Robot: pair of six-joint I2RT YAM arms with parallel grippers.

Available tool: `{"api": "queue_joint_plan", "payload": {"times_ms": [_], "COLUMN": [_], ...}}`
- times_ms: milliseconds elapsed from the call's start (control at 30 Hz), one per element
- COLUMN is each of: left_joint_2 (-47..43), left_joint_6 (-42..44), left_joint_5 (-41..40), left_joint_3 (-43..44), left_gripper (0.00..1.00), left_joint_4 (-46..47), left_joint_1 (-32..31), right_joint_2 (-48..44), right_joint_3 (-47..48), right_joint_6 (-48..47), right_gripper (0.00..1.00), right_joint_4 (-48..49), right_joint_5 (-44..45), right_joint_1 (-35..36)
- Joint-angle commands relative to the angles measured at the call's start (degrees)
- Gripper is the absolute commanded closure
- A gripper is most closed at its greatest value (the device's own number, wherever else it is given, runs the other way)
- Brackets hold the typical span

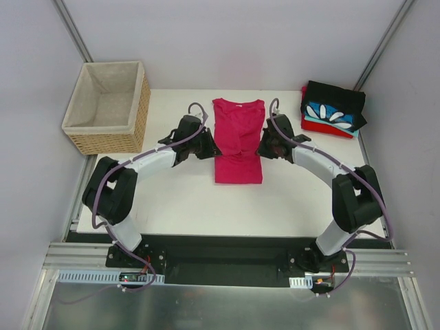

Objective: Fold and stack the t-shirts

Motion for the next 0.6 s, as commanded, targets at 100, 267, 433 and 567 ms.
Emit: {"api": "queue_joint_plan", "payload": {"times_ms": [100, 267, 433, 567], "left_joint_2": [3.6, 7.3, 10.6, 12.7], "left_joint_6": [1.8, 2.0, 2.0, 1.9], "left_joint_5": [2.0, 3.1, 5.1, 5.5], "left_joint_3": [3.6, 5.7, 8.2, 9.3], "left_gripper": [1.0, 1.0, 1.0, 0.99], "left_joint_4": [2.1, 2.8, 3.1, 3.3], "left_joint_1": [1.1, 2.2, 3.7, 4.5], "right_joint_2": [3.7, 7.2, 9.9, 12.7], "right_joint_3": [4.7, 6.5, 8.7, 9.8], "right_joint_6": [-0.3, 0.1, 0.0, -0.5], "right_gripper": [1.0, 0.99, 1.0, 0.89], "right_joint_4": [2.3, 2.8, 2.8, 2.9], "right_joint_5": [-1.1, -2.9, -3.3, -3.4], "right_joint_1": [-1.5, -2.6, -3.4, -3.4]}}
